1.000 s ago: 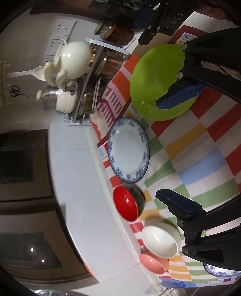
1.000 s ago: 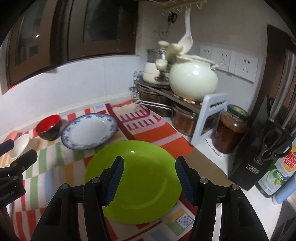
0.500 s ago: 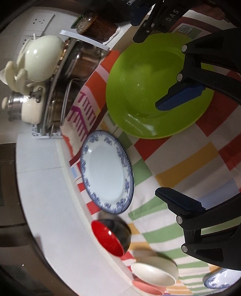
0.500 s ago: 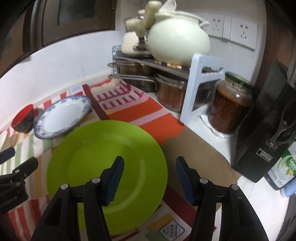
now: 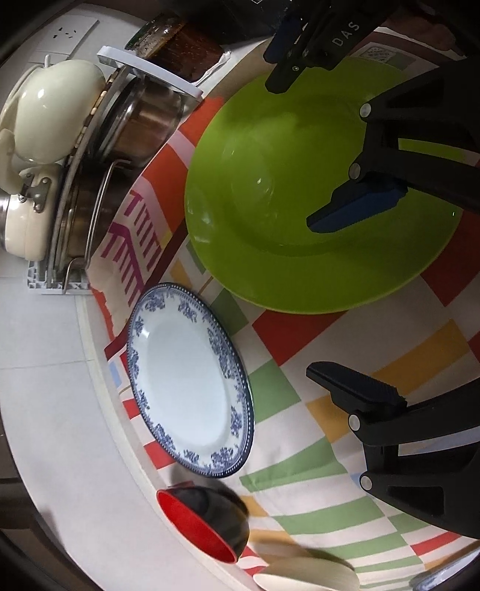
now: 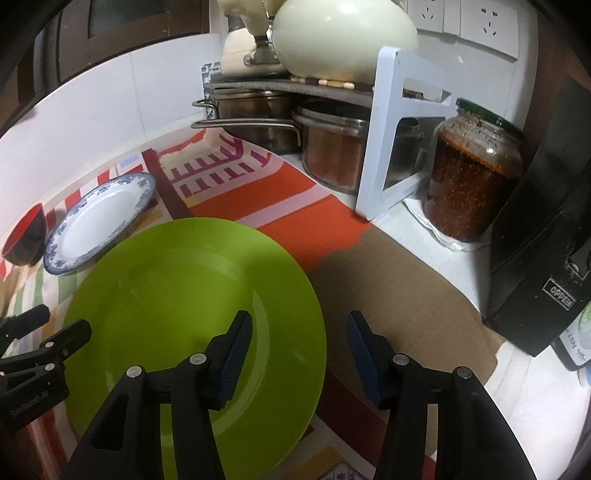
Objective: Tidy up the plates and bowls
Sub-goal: 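Move both grippers to the rim of the lime-green plate, then close both grippers on the green plate's rim and lift it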
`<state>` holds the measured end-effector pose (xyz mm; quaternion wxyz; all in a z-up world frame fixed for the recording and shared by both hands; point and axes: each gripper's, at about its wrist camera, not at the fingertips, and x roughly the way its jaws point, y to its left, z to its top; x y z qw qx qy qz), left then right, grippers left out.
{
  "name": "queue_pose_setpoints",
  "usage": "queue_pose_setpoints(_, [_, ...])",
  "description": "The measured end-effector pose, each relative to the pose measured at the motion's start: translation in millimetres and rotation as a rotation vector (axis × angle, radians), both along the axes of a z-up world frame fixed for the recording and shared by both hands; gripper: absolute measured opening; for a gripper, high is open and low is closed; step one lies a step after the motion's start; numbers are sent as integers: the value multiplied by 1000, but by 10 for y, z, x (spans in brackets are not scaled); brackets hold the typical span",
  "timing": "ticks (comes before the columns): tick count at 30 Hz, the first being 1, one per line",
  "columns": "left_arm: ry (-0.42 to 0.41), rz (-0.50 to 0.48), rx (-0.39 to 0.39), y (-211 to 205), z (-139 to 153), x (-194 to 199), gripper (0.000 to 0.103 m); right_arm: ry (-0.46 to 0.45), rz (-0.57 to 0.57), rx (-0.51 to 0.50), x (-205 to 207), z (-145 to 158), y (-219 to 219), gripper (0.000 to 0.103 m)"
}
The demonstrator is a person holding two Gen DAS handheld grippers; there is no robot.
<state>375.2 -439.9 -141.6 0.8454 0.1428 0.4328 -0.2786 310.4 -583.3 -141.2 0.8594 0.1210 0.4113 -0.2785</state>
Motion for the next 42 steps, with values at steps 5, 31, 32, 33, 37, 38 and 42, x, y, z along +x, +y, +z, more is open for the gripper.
queue_pose_setpoints(5, [21,-10,-6,-38,-34,20,65,8,10,25,32,-55,-24,47])
queue_pose_setpoints(31, [29,-37,-11,43,33,12,42,47,52,15,80,15,48,38])
queue_pose_setpoints(32, [27,-31,-14,74,53,6,42,44,54,16,77,35,70,38])
queue_pose_setpoints(33, [25,-25,-15,99,69,2,42,43,56,16,77,53,92,38])
queue_pose_setpoints(37, [12,3,-23,255,151,-24,42,41,65,30,88,144,199,38])
queue_pose_setpoints(38, [7,14,-27,312,182,-33,42,38,68,35,88,171,233,38])
queue_pose_setpoints(42, [-13,50,-39,532,282,-69,42,33,86,49,97,260,366,38])
